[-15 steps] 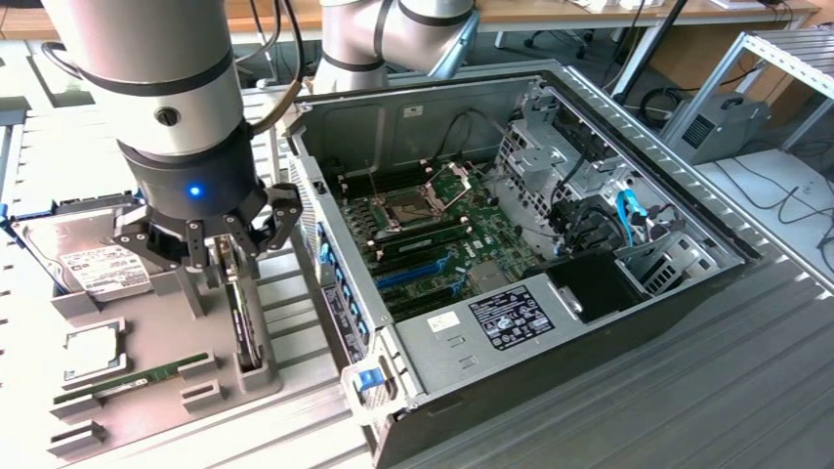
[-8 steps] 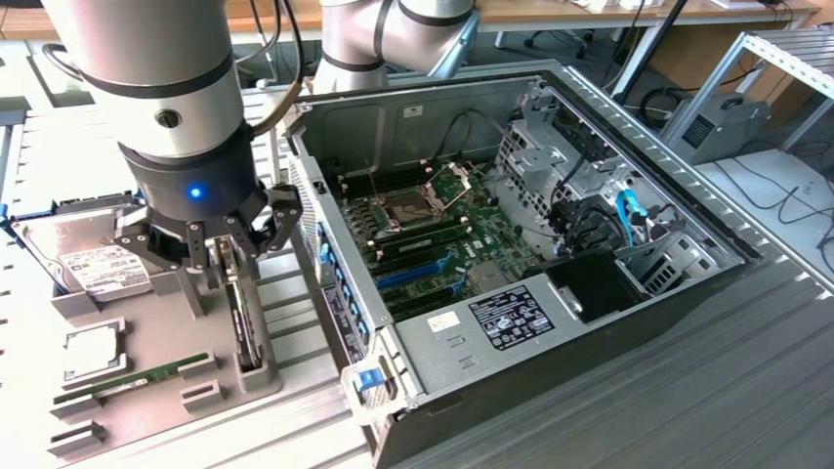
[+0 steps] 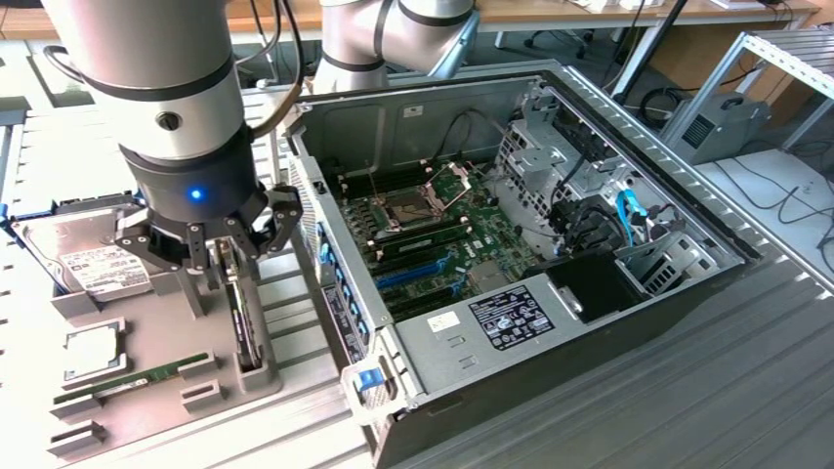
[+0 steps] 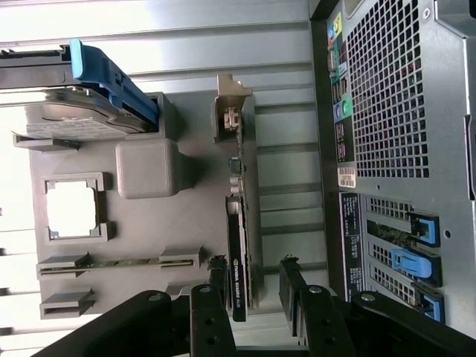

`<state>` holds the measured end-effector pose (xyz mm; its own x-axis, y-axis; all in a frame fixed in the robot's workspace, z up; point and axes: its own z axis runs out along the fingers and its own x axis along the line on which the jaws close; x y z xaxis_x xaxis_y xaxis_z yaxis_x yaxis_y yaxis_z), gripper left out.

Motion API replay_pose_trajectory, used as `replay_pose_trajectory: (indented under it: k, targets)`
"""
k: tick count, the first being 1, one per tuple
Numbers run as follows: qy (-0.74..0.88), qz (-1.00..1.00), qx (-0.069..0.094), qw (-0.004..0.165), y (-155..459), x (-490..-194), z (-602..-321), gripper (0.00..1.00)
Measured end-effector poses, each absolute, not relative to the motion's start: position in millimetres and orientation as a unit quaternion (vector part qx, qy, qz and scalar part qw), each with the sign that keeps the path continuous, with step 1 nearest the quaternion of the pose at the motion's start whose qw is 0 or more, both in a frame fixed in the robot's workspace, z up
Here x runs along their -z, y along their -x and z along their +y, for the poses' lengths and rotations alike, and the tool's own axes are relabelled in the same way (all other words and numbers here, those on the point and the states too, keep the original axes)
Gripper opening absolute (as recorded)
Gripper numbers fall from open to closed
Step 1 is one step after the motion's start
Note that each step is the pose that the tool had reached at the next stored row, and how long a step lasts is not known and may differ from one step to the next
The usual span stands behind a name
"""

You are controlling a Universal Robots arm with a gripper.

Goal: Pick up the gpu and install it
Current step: 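Pick up the gpu and move the gpu toward the slot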

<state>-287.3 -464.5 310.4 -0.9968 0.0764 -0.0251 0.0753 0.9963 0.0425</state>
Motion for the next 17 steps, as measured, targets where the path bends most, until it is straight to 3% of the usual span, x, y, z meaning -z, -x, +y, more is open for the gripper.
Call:
replay_pose_trajectory:
  k: [17]
  targets:
    - [-0.038, 0.999, -0.021, 0.013, 287.3, -306.8, -464.5, 0.42]
